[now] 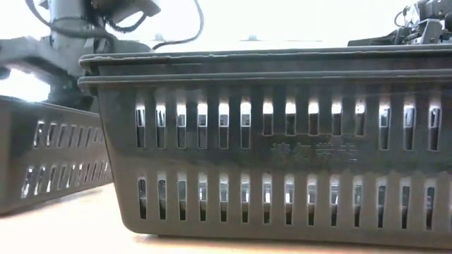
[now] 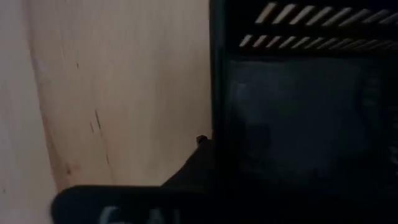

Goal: Stack baskets by color
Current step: Stack the left black basket on top of the right black basket

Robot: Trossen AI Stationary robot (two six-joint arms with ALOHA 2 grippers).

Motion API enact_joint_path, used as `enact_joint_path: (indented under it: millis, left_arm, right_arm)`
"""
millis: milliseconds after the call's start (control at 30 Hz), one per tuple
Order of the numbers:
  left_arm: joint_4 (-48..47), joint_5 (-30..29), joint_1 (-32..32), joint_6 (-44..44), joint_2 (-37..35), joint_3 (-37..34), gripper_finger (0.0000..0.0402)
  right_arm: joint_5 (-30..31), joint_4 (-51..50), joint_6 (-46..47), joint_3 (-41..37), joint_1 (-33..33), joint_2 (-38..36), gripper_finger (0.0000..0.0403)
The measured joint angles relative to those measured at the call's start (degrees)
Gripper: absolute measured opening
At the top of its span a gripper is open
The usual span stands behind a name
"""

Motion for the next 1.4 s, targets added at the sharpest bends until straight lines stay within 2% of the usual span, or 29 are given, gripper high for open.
enact_joint_path:
  millis: [133,367,500,633,867,1067,1267,1400]
  left_arm:
    - [-4.55,-0.41,0.13,2.91,-0.08,3.71,0.0010]
    - [-19.21,-2.56,0.42,10.23,-0.06,15.79,0.0005]
    - [-21.66,-2.90,0.50,17.62,-0.06,22.49,0.0005]
    - [-16.01,-2.97,0.53,28.38,-0.08,26.82,0.0006]
    - [3.08,-3.10,0.90,43.75,-0.08,27.40,0.0008]
    - [10.48,-2.98,0.81,64.47,-0.02,26.85,0.0008]
    - [20.28,-3.43,0.87,76.25,3.26,26.85,0.0008]
    - [21.98,-2.48,0.86,87.22,6.73,26.85,0.0008]
  right_arm:
    - [0.00,-0.03,0.00,0.00,0.00,0.02,0.0020]
    - [0.00,-0.04,0.00,0.00,0.00,0.02,0.0020]
    - [0.00,-0.02,0.00,0.00,0.00,0.02,0.0020]
    - [0.00,-0.03,0.00,-0.01,0.00,0.02,0.0020]
    - [0.00,-0.03,0.00,-0.01,0.00,0.02,0.0020]
    - [0.00,-0.04,0.00,0.00,0.00,0.02,0.0021]
    - [0.00,-0.04,0.00,0.00,0.00,0.02,0.0021]
    - [0.00,-0.02,0.00,0.00,0.00,0.00,0.0020]
